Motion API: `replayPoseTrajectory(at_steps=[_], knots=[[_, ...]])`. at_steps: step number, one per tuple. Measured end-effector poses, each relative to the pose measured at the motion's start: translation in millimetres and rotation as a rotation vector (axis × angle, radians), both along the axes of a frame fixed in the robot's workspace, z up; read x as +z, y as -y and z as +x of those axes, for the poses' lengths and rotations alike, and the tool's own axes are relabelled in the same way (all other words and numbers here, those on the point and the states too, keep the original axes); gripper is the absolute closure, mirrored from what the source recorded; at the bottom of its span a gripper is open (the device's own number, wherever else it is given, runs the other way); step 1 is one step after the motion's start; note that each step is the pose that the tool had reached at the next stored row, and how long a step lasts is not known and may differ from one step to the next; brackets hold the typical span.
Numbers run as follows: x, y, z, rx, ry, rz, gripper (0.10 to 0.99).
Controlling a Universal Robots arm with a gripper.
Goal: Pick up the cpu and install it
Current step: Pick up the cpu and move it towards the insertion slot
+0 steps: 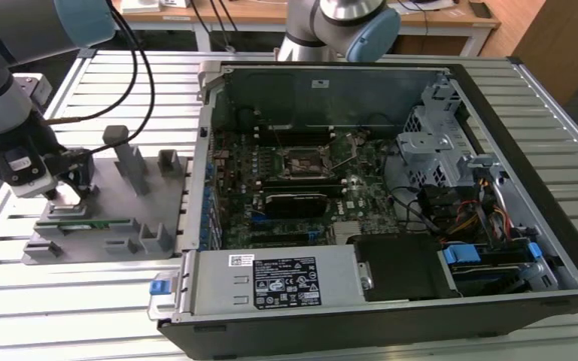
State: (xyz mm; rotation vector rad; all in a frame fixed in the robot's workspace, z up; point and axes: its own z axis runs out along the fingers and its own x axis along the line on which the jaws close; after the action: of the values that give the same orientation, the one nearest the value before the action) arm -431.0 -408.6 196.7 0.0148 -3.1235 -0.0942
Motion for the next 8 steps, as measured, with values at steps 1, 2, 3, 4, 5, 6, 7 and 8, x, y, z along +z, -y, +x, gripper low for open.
replayPoseTrajectory(at_steps=[1,2,3,4,5,6,7,8], knots=[[2.1,0.0,0.0,0.0,-0.0001,0.0,0.553],[3.8,0.0,0.0,0.0,-0.0001,0.0,0.553],[5.3,0.0,0.0,0.0,-0.0001,0.0,0.553],[7.0,0.0,0.0,0.0,-0.0001,0.0,0.553],[8.8,0.0,0.0,0.0,-0.0001,0.0,0.553],[9.9,0.0,0.1,0.0,-0.0007,0.0,0.553],[10.5,0.0,0.1,0.0,-0.0008,0.001,0.553],[10.4,0.1,0.1,0.0,-0.0006,0.003,0.553]])
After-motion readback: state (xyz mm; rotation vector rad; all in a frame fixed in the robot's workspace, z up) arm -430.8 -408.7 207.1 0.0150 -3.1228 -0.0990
